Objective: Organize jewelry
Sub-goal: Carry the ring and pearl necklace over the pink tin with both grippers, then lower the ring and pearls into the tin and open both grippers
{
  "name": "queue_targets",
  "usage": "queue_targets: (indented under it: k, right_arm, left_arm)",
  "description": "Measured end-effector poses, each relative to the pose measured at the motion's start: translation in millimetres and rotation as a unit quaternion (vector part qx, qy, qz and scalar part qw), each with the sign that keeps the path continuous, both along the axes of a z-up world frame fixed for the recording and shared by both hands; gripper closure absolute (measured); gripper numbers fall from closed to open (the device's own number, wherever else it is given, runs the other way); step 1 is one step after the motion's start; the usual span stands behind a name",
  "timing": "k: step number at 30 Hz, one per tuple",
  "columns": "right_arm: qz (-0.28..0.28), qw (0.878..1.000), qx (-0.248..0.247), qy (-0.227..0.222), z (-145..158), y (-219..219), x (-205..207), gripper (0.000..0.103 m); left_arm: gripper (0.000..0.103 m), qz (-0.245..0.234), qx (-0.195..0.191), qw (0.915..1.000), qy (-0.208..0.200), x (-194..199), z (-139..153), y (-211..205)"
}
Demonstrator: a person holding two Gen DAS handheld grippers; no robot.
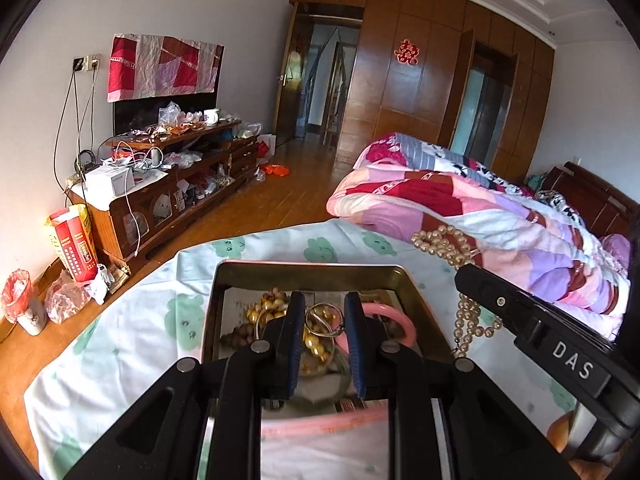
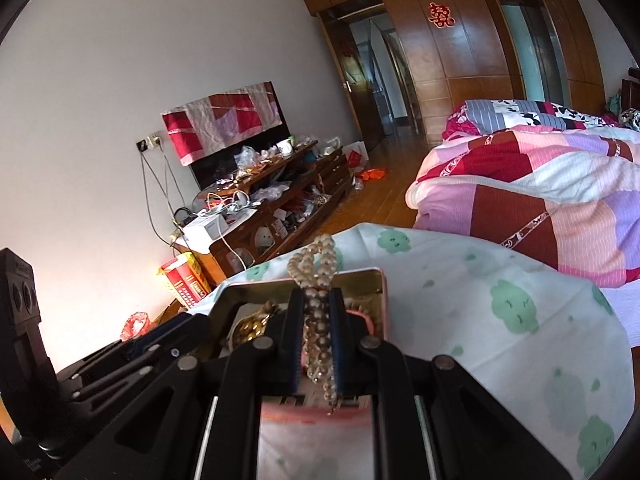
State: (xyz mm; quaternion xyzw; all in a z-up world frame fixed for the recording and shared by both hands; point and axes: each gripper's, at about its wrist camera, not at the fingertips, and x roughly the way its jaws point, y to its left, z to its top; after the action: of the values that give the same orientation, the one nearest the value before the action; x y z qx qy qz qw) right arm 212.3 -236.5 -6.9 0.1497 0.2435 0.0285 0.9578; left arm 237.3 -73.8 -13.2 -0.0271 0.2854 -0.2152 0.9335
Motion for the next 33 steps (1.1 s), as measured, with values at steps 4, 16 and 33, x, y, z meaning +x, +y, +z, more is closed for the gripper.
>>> queue_targets:
  k: [4,16,33]
  right_arm:
    - [-0.009,1.000,0.001,0.009,-7.8,-3.4,18.5,0.088]
    - [-0.011,0.999,-0.024,0.036,-30.3,-3.2,60.0,0.088]
    - [0.000,0.996,-0.045,0.083,-53.4,0.1,72.4,0.089]
  left_arm:
    - [0.083,0.007,0.011,0.9999,0.006,15.6,-7.0,-8.1]
    - [0.083,0.043,0.069,0.9955,0.049,52.0,-36.0,-24.9]
    - [0.083,0.056,0.112,0.9917,0.028,55.2,-44.4,-35.1]
